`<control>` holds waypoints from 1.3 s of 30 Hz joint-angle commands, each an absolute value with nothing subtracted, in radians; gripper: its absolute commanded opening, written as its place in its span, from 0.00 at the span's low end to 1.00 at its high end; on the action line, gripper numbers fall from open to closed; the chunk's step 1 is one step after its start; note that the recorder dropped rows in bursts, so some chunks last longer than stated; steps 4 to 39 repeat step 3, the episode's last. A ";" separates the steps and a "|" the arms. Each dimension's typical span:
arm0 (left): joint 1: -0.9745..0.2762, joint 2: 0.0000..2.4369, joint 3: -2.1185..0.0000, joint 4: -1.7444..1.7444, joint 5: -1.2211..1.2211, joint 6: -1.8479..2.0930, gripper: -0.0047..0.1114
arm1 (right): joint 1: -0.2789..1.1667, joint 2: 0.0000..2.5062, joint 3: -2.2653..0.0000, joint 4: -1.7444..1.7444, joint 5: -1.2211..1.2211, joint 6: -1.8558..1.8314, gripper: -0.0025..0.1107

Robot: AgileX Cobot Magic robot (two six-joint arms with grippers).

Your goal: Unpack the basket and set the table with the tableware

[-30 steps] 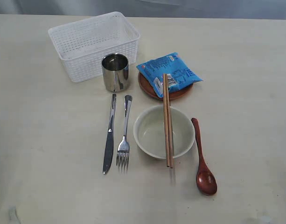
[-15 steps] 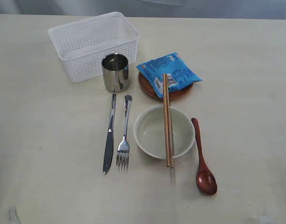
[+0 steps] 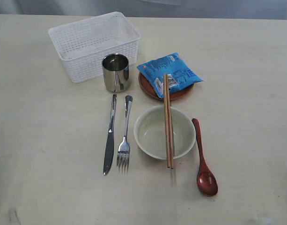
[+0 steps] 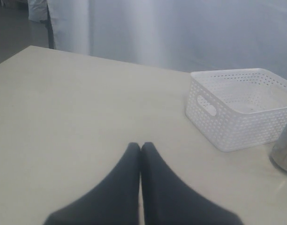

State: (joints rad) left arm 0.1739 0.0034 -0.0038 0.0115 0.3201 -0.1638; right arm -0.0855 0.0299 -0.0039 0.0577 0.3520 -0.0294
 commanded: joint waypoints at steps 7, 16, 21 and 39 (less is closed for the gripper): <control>0.177 0.000 0.000 0.014 0.319 -0.162 0.04 | -0.090 0.024 0.000 0.056 0.350 -0.030 0.02; 0.177 0.000 0.000 0.014 0.319 -0.162 0.04 | -0.090 0.024 0.000 0.056 0.350 -0.030 0.02; 0.177 0.000 0.000 0.014 0.319 -0.162 0.04 | -0.090 0.024 0.000 0.056 0.350 -0.030 0.02; 0.177 0.000 0.000 0.014 0.319 -0.162 0.04 | -0.090 0.024 0.000 0.056 0.350 -0.030 0.02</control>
